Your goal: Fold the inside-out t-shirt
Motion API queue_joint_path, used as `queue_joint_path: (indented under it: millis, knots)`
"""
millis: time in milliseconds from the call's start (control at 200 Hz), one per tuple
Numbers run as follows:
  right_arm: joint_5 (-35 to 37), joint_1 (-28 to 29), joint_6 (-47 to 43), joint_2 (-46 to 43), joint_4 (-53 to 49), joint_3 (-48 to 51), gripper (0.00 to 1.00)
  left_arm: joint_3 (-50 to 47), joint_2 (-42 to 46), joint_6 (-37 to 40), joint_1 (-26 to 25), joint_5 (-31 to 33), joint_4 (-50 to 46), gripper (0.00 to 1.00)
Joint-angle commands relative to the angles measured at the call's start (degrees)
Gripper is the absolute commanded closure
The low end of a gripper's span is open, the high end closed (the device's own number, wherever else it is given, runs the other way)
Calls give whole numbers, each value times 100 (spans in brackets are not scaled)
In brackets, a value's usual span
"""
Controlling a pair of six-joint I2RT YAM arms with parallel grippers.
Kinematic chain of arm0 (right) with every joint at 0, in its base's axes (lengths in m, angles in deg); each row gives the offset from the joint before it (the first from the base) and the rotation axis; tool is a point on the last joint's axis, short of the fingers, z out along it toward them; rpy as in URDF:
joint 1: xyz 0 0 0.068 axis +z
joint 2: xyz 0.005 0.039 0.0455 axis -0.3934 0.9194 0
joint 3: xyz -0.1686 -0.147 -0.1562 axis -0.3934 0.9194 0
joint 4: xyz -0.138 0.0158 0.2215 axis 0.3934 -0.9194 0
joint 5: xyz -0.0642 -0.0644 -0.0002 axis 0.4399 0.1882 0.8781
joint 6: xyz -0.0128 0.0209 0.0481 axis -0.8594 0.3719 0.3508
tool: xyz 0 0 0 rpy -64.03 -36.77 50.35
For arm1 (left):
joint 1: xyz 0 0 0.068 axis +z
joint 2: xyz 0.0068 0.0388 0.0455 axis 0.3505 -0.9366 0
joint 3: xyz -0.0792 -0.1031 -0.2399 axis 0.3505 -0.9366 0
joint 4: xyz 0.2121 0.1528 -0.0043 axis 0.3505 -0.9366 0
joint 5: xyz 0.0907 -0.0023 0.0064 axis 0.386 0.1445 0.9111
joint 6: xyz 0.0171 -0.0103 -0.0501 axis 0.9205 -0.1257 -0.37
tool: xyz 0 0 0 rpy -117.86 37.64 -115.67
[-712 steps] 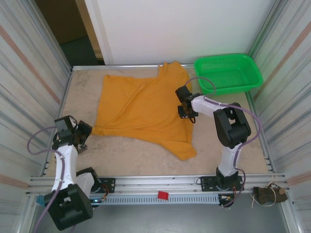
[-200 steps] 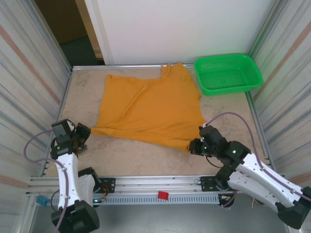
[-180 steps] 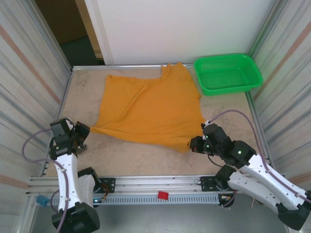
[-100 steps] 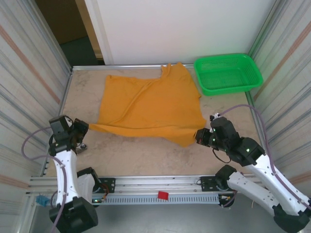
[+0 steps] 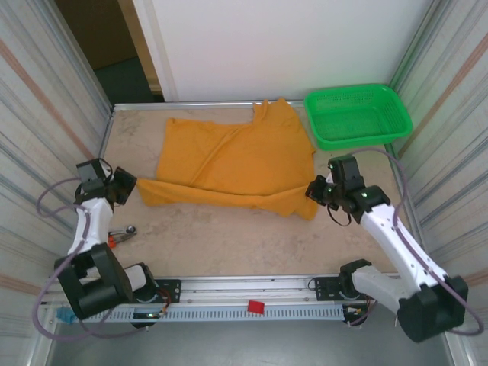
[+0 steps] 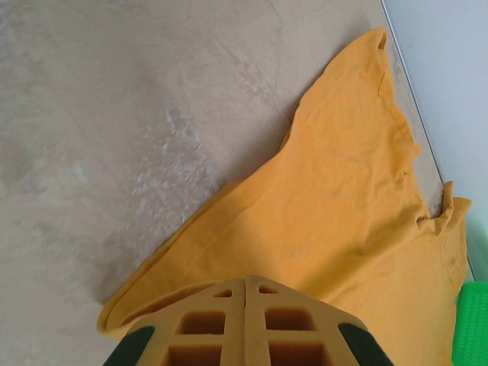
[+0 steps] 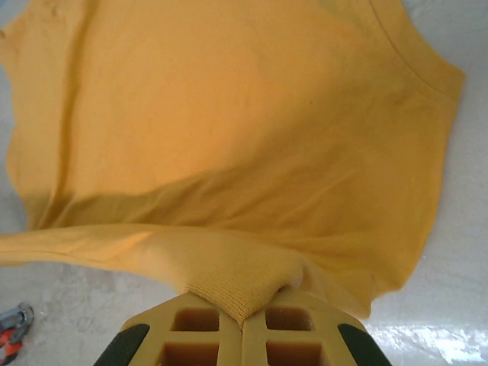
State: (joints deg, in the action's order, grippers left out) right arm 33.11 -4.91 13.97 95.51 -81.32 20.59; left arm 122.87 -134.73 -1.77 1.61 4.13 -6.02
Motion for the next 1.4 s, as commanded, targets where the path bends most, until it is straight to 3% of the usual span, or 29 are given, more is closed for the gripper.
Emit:
queue_joint_path:
  millis: [0, 311, 731, 832, 897, 997, 1037, 1217, 1393]
  knots:
    - [-173, -124, -338, 526, 567, -419, 100, 369, -478, 297, -69, -277, 400, 98]
    - [-225, -579, -470, 1666, 964, -881, 100, 1026, -1523, 450, -632, -57, 603, 98]
    - [-171, -841, -562, 3040, 1222, -1625, 100, 1575, -2420, 427, -846, 189, 707, 99]
    - [-55, -859, -569, 3448, 1209, -1902, 100, 1788, -2713, 434, -908, 193, 735, 97]
    - [-27, -868, -574, 3723, 1213, -2095, 100, 1949, -2917, 479, -951, 163, 753, 90]
    - [23, -860, -645, 3912, 1109, -2296, 67, 2152, -3119, 576, -999, 127, 736, 73]
    - [22, -860, -667, 3848, 1099, -2290, 59, 2203, -3136, 629, -997, 94, 752, 68]
    - [121, -783, -834, 3080, 861, -2005, 57, 2287, -2749, 886, -996, 173, 530, 64]
    - [104, -473, -663, 2328, 791, -1307, 57, 1551, -1731, 697, -1122, 69, 520, 64]
